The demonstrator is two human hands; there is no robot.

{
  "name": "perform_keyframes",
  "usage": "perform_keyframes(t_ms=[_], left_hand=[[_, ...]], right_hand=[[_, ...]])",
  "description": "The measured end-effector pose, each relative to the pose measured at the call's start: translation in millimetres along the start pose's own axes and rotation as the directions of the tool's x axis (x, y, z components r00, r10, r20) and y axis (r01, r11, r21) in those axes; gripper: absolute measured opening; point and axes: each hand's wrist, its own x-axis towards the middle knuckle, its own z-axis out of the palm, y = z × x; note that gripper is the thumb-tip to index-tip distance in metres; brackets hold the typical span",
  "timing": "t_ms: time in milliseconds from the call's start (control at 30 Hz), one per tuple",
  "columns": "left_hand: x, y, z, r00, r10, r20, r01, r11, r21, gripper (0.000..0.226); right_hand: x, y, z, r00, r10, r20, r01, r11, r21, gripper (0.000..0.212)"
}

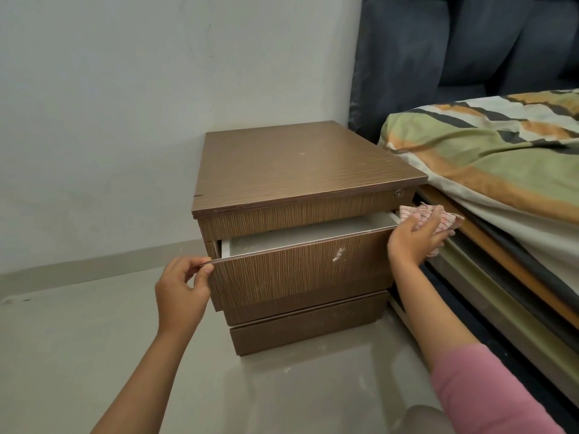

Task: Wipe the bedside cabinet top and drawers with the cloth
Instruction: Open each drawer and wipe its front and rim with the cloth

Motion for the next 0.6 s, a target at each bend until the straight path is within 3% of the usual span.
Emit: perform_keyframes(t_ms=[133, 200, 300, 367, 500, 600], left_hand=[[1, 0, 1, 1.000, 0.008, -0.002, -0.008, 1.000, -0.004, 0.012], [0, 1, 1, 1.000, 0.008, -0.006, -0.008, 1.000, -0.006, 0.012], [-1, 0, 1, 1.000, 0.014, -0.017, -0.014, 1.000, -0.012, 0.012], [0, -2, 1, 1.000, 0.021, -0.014, -0.021, 1.000, -0.002, 0.012], [0, -2, 1, 1.000, 0.023, -0.009, -0.023, 1.000, -0.002, 0.012], [1, -2, 1, 0.999, 0.031, -0.009, -0.031, 1.000, -0.001, 0.012]], right_hand=[[5, -9, -10, 0.993, -0.006, -0.116, 0.024, 0.988, 0.153, 0.045], [-8, -15, -14, 0.983, -0.094, -0.156, 0.126, 0.970, 0.209, 0.045], [-44, -20, -13, 0.936, -0.341, -0.087, 0.352, 0.919, 0.178, 0.046], [-76, -24, -6, 0.912, -0.411, 0.016, 0.403, 0.901, 0.161, 0.046], [-120, -11, 20, 0.901, -0.349, 0.258, 0.351, 0.936, 0.037, 0.042], [-126, 1, 32, 0.919, -0.309, 0.244, 0.336, 0.938, -0.080, 0.037]])
